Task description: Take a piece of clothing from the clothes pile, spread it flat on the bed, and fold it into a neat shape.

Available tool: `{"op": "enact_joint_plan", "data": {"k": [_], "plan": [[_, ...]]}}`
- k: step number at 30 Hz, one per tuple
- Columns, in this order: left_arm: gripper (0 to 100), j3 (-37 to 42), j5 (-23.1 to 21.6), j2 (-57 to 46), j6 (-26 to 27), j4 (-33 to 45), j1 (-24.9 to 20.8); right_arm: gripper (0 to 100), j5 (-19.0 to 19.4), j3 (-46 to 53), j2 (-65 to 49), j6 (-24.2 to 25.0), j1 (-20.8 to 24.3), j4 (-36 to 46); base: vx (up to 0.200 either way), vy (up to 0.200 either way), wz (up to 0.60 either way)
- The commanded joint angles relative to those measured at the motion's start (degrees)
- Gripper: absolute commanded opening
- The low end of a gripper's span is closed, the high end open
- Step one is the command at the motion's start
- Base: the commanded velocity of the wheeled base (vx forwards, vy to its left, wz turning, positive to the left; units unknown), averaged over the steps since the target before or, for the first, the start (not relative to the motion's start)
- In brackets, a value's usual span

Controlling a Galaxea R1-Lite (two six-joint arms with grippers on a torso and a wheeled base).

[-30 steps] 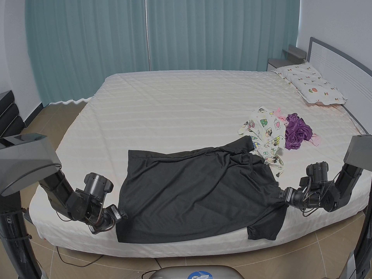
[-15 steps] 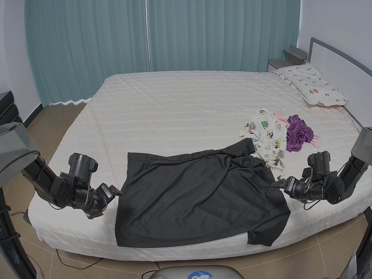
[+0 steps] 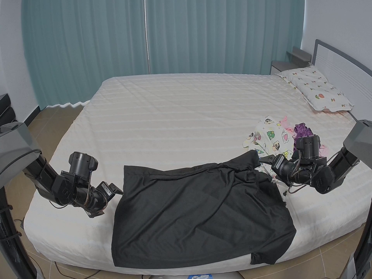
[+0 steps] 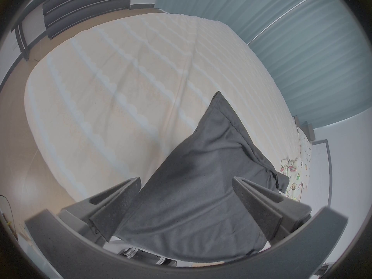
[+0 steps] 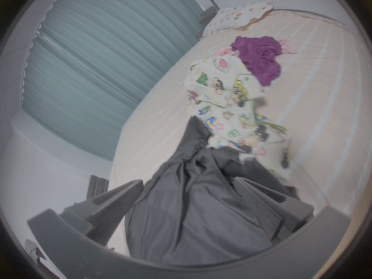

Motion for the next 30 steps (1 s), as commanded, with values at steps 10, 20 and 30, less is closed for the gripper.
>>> {"op": "enact_joint_plan", "data": {"k": [10,20,30], "plan": [[100,-1.58,-4.17,0.07,-5.35,-0.26,1.15,100,-4.13,-27.7,20.73,1.54,3.85,11.46,0.02,0.0,0.0],[100,-1.14,-4.96,0.25,-5.26,-0.17,1.32,100,-4.84,-33.68,24.86,1.45,3.85,15.15,0.06,0.0,0.0],[100,-1.41,-4.96,0.77,-5.26,-0.17,1.32,100,-5.1,-38.07,26.88,1.54,3.94,18.93,0.0,0.0,0.0]]}}
